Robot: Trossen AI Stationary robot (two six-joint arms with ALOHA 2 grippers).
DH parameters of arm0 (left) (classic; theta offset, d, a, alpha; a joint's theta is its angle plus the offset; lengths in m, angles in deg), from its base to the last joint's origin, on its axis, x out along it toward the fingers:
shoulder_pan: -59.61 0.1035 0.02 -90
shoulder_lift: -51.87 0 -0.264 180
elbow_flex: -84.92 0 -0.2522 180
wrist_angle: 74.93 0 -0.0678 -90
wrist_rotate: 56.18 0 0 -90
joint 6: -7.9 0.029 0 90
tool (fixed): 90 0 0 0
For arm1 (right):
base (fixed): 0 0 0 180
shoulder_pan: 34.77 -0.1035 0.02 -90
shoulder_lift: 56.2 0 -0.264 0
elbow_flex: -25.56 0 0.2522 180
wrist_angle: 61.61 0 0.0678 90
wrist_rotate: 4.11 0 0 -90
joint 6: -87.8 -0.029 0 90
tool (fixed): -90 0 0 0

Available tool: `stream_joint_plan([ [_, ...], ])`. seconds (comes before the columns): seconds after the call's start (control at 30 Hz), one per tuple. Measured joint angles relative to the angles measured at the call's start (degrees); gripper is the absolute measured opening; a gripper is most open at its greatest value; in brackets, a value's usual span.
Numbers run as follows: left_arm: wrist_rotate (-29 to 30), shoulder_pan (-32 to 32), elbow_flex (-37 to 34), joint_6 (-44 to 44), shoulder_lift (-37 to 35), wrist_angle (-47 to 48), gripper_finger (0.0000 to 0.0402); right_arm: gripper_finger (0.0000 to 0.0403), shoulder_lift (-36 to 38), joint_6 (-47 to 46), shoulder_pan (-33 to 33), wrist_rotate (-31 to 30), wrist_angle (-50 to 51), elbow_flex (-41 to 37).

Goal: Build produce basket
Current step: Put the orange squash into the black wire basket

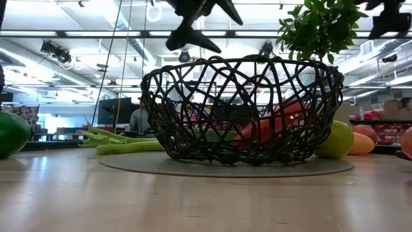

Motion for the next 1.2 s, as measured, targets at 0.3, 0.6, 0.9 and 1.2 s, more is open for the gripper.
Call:
stream_joint_plan([
  [0.3,0.02,-0.11,-0.01,1.82,-4.26,-8.2,0.0312,0.0342,-0.4,3.49,0.0,1.77,1.01,0.0],
  [0.6,0.04,-0.43,-0.01,3.54,-7.03,-14.53,0.0298,0.0346,-3.43,-5.33,-0.93,8.02,4.52,-4.48],
  [0.9,-1.48,-0.9,-0.01,8.79,-10.39,-15.34,0.0297,0.0346,-9.33,-19.68,-8.21,15.43,-1.64,-13.49],
  [1.2,-1.49,-0.9,-0.01,10.96,-12.11,-13.0,0.0297,0.0346,-17.95,-32.77,-17.58,14.92,-5.24,-16.31],
])
